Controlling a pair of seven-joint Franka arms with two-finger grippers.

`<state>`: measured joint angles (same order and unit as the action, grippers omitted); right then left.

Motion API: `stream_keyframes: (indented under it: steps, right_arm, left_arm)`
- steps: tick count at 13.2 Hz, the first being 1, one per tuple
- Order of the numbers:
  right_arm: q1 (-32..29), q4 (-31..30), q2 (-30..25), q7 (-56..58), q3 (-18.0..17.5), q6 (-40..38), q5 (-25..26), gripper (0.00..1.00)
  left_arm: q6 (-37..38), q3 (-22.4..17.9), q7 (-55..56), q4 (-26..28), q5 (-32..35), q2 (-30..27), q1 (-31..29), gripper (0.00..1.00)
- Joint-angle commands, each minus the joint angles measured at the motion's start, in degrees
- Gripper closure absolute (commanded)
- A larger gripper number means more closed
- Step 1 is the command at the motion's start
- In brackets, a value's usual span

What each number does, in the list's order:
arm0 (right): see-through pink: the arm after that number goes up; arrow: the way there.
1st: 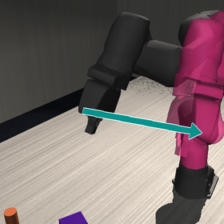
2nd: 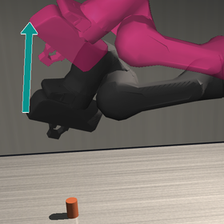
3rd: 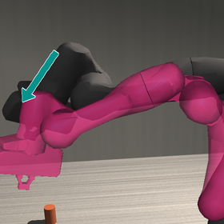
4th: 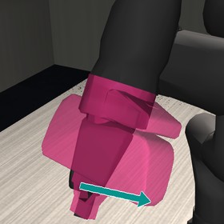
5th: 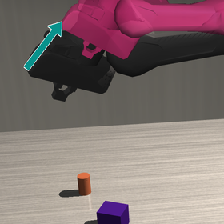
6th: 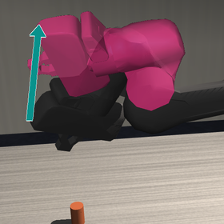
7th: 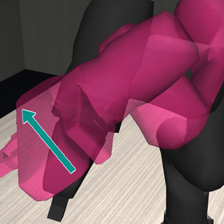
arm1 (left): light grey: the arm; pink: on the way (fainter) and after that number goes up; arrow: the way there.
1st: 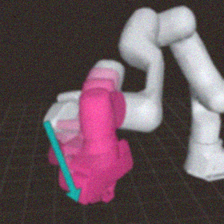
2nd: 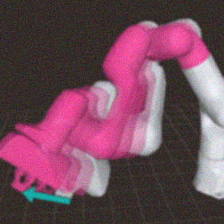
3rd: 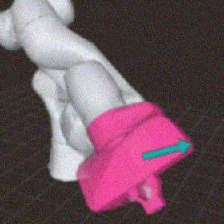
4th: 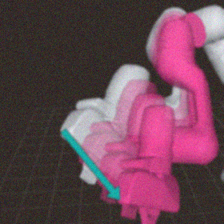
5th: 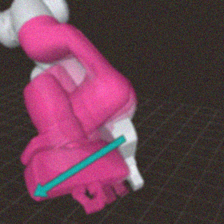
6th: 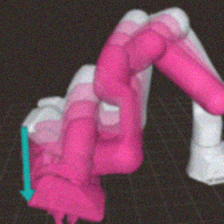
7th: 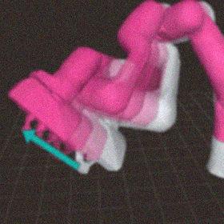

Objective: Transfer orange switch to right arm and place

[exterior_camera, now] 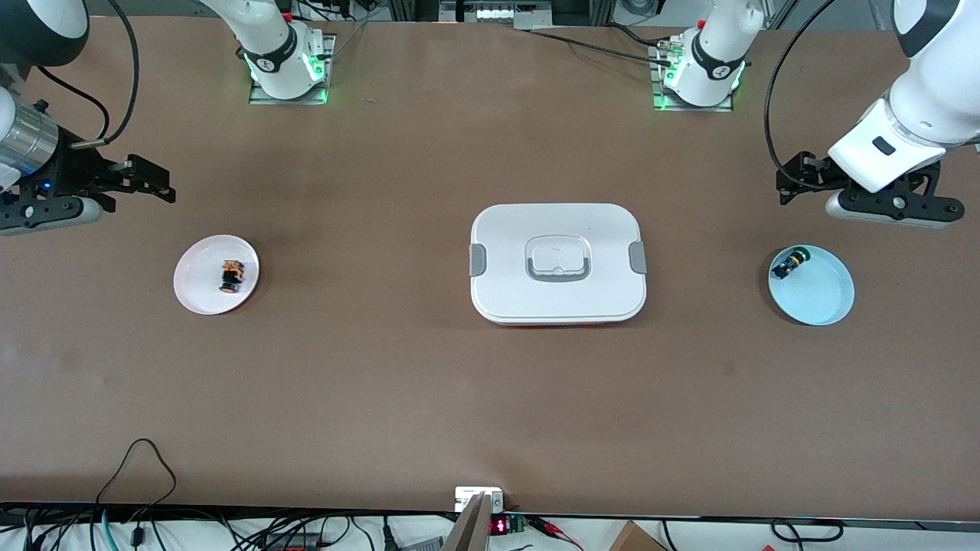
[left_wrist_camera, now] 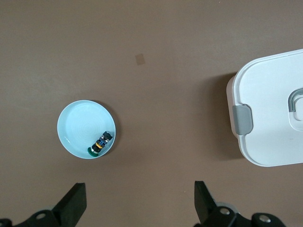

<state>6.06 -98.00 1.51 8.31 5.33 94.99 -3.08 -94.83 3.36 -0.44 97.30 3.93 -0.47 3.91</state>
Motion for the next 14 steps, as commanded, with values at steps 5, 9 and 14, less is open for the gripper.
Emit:
stream_keyframes:
  steps: [5,9,14]
  right_arm:
    - [0.71,4.66,2.26,-1.38,-0.14,-2.88,4.40,0.00]
    - [0.62,4.75,2.71,-1.37,-0.05,-2.97,3.96,0.00]
    - [0.88,4.75,3.15,-1.37,-0.14,-2.79,3.70,0.00]
  left_arm:
    - [1.93,-0.11,0.53,-1.32,-0.68,0.12,0.13,0.00]
    - [2.28,-0.11,0.62,-1.32,-0.77,0.12,-0.31,0.00]
    - [3.25,-0.20,0.62,-1.41,-0.77,0.12,-0.40,0.00]
